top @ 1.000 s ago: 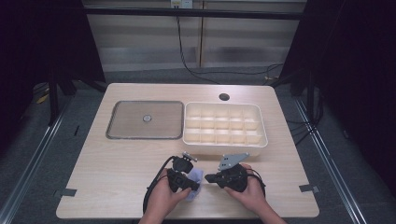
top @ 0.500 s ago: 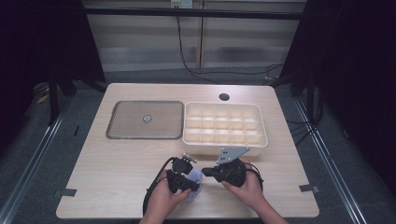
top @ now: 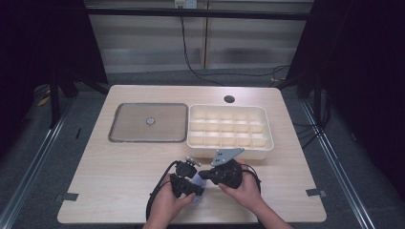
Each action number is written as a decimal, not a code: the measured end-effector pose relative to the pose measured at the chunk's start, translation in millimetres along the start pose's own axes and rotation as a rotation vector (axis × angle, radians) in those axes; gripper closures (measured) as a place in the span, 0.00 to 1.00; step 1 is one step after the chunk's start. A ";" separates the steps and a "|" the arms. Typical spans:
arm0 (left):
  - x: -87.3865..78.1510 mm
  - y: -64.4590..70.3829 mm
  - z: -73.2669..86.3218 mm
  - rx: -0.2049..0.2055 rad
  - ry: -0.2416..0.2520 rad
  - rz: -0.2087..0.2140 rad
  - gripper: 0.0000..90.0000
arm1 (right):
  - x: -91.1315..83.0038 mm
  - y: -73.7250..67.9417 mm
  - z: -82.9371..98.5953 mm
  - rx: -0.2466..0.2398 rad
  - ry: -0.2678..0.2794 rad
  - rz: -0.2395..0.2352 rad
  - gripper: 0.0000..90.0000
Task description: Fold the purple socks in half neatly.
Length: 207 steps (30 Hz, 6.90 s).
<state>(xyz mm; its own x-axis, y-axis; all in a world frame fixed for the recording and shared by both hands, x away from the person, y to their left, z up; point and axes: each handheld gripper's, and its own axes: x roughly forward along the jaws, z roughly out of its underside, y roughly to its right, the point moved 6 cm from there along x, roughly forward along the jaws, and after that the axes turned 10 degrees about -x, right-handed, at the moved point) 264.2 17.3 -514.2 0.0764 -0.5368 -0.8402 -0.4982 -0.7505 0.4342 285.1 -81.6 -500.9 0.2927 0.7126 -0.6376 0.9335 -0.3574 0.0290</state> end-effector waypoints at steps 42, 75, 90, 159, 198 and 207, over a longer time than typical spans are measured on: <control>-8.5 -9.0 10.4 0.010 -0.019 0.005 0.89 | 25.2 6.4 14.8 0.025 -0.066 -0.024 1.00; -2.8 -5.4 5.9 -0.011 0.067 0.045 0.85 | 27.3 18.2 11.7 0.052 -0.058 -0.007 0.98; -30.7 -9.3 -2.7 -0.015 0.124 0.045 0.75 | 9.7 20.4 7.0 0.096 -0.027 -0.014 0.92; -12.8 -59.5 11.9 0.103 0.215 -0.127 0.46 | -4.2 29.8 23.7 0.479 -0.201 -0.188 0.57; -9.6 -73.4 12.5 0.262 0.298 -0.223 0.32 | 14.6 26.8 34.4 0.622 -0.301 -0.233 0.79; -9.3 -74.1 14.4 0.265 0.323 -0.213 0.31 | 13.3 28.3 34.3 0.660 -0.286 -0.260 0.80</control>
<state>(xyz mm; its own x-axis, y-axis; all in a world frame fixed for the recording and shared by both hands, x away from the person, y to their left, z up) 288.0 83.5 -543.2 0.4451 -0.5051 -0.7394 -0.6425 -0.7553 0.1292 308.3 -103.0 -534.9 -0.0682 0.6715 -0.7379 0.6214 -0.5501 -0.5580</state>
